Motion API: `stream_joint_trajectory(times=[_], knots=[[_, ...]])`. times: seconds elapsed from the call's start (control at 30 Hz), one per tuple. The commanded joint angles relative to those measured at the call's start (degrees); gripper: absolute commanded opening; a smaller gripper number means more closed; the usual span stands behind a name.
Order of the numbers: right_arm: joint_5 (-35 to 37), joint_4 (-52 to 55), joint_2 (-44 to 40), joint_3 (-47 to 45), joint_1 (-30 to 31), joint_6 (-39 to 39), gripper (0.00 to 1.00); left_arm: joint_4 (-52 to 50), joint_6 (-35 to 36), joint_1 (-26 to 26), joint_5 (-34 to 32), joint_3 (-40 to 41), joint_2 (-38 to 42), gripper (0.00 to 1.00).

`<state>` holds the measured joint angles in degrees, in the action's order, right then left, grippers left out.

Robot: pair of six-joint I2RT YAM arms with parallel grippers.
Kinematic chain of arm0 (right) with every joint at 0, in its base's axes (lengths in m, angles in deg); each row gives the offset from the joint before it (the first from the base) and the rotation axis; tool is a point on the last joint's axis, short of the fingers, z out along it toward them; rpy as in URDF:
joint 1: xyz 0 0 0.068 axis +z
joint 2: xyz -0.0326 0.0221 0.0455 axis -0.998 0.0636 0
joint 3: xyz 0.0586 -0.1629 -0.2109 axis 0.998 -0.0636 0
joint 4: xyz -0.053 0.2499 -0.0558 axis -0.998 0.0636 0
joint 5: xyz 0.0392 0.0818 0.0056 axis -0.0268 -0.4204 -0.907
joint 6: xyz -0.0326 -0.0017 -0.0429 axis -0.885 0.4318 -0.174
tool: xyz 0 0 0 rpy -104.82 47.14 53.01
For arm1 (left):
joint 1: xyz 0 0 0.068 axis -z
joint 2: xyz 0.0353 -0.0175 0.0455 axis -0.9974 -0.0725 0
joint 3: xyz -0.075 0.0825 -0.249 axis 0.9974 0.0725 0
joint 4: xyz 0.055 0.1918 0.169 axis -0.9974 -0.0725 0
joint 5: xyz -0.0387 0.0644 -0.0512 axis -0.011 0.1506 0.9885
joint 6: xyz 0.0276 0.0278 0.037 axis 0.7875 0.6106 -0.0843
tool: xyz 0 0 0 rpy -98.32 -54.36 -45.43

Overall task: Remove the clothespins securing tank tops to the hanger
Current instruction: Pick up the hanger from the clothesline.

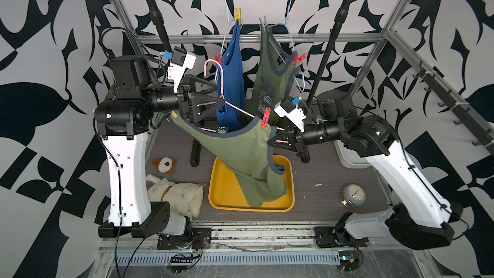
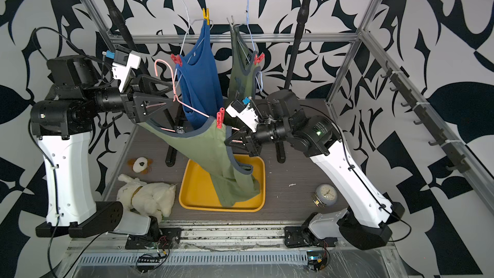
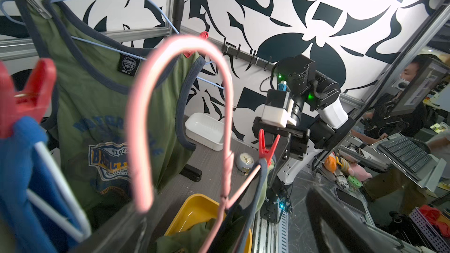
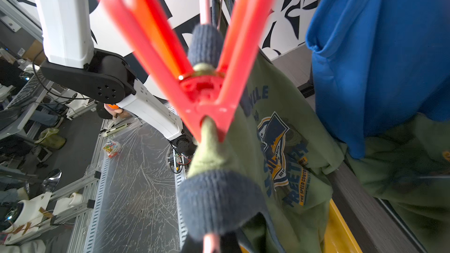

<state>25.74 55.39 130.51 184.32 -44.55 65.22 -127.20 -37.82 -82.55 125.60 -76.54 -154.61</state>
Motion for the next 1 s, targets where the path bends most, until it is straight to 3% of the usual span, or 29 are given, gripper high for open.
stream_joint_trajectory(times=[0.0,0.13,0.33,0.4,0.57,0.63,0.87,0.9,0.97], knots=[[-2.1,-5.8,-0.2,2.9,0.7,-1.4,0.00,3.1,-2.5,0.1,3.6,-0.3,-0.3,0.94],[-2.1,-6.8,-0.1,2.7,0.7,-1.5,0.00,3.5,-3.0,0.1,4.1,0.5,-0.1,0.87],[-3.4,-9.5,0.1,2.2,0.8,-0.8,0.00,3.9,-3.0,0.1,4.6,2.7,0.6,0.65],[-3.4,-9.8,0.3,2.3,0.8,-0.8,0.00,3.8,-3.1,0.1,4.9,3.0,0.9,0.52],[-3.5,-10.0,1.0,2.2,0.9,-0.9,0.00,4.0,-3.6,0.1,5.1,3.4,1.2,0.29],[-3.6,-10.1,1.2,2.2,1.0,-0.9,0.00,4.4,-4.1,0.1,5.3,3.4,1.2,0.26],[-3.0,-10.3,1.3,2.2,0.9,-1.4,0.00,5.8,-6.2,0.1,4.0,4.1,1.7,0.00],[-2.5,-10.5,1.3,2.1,0.9,-1.4,0.00,5.8,-6.2,0.1,2.9,4.4,1.9,0.00],[-1.6,-10.8,1.2,1.7,1.0,-1.5,0.13,4.4,-4.8,0.1,0.5,4.8,2.1,0.00]])
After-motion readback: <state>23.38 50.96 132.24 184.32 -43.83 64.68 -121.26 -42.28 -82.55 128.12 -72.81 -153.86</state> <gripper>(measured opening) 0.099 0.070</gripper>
